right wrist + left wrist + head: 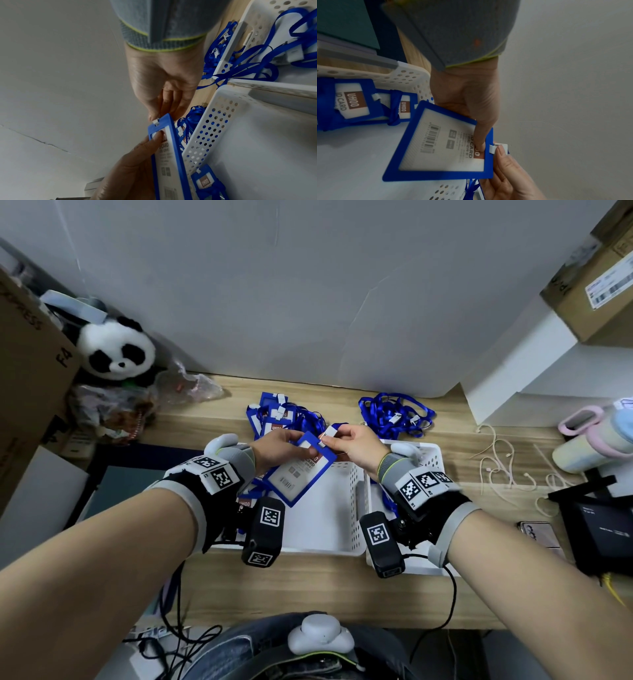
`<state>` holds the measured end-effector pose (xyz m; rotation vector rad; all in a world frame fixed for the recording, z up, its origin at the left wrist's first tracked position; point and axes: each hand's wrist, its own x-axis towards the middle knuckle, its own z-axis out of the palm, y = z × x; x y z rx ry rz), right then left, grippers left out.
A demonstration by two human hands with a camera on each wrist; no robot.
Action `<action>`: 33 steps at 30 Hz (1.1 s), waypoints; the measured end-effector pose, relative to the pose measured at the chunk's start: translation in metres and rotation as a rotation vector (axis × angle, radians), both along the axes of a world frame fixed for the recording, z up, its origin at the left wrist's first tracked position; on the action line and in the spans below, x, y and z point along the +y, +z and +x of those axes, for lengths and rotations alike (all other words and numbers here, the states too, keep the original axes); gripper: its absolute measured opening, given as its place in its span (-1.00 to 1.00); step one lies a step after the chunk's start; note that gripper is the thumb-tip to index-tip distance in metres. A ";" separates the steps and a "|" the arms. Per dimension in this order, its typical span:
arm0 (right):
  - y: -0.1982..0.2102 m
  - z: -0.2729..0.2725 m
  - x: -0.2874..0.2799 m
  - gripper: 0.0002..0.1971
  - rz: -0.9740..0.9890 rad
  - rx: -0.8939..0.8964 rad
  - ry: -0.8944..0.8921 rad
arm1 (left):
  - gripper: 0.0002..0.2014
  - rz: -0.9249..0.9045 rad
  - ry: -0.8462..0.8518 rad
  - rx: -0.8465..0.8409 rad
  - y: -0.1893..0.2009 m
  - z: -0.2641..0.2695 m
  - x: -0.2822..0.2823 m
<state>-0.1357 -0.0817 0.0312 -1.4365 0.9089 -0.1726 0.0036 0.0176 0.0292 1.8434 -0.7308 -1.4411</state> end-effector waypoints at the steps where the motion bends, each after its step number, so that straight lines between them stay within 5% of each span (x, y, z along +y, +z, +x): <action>1: 0.000 0.000 0.000 -0.91 -0.001 0.006 0.002 | -0.86 0.000 -0.006 0.000 0.000 0.000 0.000; 23: -0.006 0.002 -0.005 -0.97 0.079 -0.018 -0.025 | -0.75 -0.043 -0.062 -0.004 0.002 0.002 0.003; 26: -0.009 0.002 -0.006 -0.77 0.079 -0.003 -0.006 | -0.74 -0.028 -0.052 -0.013 0.001 0.002 0.002; 33: -0.005 0.002 -0.004 -0.80 0.069 -0.035 0.032 | -0.80 -0.050 0.014 -0.093 0.005 -0.001 0.001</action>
